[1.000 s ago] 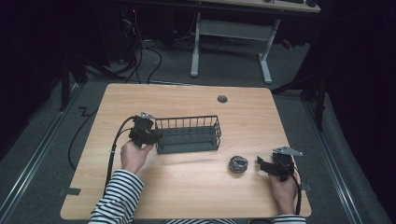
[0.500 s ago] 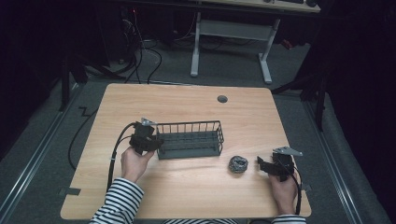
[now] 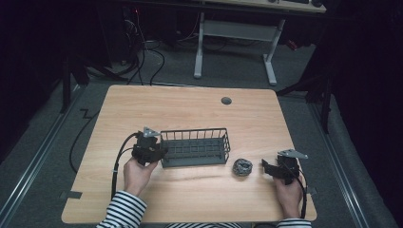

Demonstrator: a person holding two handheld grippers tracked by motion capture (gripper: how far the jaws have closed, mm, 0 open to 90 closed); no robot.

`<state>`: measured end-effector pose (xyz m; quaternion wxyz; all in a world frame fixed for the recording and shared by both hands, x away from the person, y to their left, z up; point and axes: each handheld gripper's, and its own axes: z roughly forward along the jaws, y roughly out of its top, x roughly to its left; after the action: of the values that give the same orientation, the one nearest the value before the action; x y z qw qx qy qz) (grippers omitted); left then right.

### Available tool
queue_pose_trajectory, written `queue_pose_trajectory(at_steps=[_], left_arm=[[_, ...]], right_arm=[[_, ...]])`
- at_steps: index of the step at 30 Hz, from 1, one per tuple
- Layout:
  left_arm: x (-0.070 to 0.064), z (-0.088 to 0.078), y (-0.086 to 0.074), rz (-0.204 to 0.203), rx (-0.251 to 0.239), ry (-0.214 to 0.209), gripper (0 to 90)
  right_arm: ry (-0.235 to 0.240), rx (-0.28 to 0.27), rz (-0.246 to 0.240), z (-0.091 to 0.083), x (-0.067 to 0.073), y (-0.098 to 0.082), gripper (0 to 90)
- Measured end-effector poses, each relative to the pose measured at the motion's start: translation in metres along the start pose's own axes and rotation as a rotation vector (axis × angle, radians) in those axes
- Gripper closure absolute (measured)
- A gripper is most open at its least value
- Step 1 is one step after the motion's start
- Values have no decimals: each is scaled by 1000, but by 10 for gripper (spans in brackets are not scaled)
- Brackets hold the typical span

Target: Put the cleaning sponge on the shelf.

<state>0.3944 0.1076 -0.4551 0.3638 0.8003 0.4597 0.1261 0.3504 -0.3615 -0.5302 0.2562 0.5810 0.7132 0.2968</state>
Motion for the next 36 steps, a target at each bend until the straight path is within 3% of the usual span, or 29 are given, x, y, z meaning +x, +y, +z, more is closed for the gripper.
queue_pose_trajectory(at_steps=[13,22,36], left_arm=[[2,0,-1,-9,-2,-18,684],[4,0,0,-37,3,-33,680],[4,1,2,-81,15,-12,674]], right_arm=[[-1,1,0,0,0,0,285],[-1,0,-1,0,0,0,285],[0,1,1,0,0,0,285]])
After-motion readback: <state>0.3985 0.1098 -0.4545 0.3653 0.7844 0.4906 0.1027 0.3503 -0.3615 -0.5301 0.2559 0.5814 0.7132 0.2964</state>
